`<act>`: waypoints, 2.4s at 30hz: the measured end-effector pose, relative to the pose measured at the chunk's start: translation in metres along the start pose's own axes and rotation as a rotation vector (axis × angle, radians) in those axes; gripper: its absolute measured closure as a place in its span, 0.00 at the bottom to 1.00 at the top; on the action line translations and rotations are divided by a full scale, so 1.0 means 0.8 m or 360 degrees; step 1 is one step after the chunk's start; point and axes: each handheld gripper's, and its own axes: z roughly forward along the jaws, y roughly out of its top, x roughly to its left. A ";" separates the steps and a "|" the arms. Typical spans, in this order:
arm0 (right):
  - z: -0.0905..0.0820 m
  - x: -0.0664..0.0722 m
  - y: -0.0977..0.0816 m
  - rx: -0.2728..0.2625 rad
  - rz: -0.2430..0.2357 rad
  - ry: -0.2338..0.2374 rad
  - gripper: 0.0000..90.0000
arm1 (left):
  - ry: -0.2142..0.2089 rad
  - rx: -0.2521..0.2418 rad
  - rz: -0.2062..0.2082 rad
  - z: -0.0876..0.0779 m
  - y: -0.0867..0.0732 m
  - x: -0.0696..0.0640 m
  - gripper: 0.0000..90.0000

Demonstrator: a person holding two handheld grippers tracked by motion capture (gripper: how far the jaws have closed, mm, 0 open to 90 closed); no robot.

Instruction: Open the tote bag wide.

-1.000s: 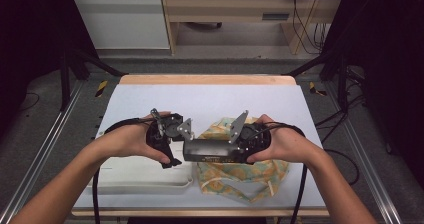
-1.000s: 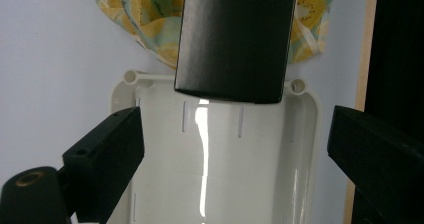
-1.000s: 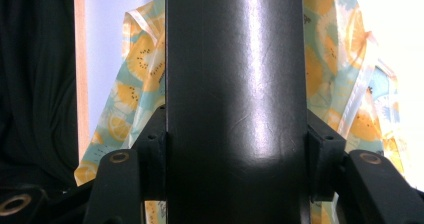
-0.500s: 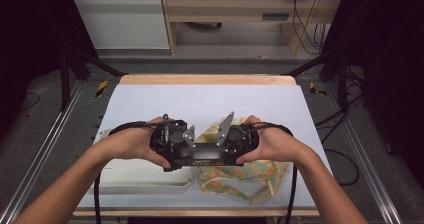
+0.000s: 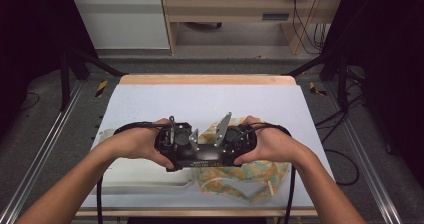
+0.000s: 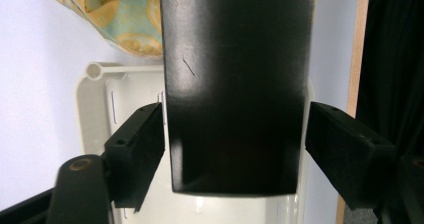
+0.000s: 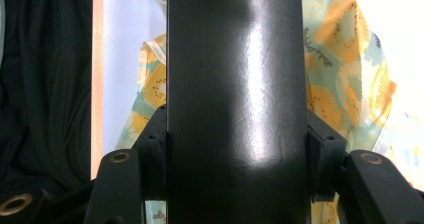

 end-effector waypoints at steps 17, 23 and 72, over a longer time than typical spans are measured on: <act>0.003 0.001 0.008 -0.0001 -0.0013 0.0005 0.48 | -0.0043 0.0047 -0.0022 0.008 0.001 0.006 0.41; 0.001 0.000 0.010 -0.0006 -0.0001 0.0007 0.48 | -0.0045 0.0044 -0.0017 0.010 0.002 0.006 0.44; -0.058 0.019 -0.089 -0.0516 0.0494 -0.0559 0.08 | 0.0118 -0.0098 -0.0097 -0.038 -0.073 0.022 0.48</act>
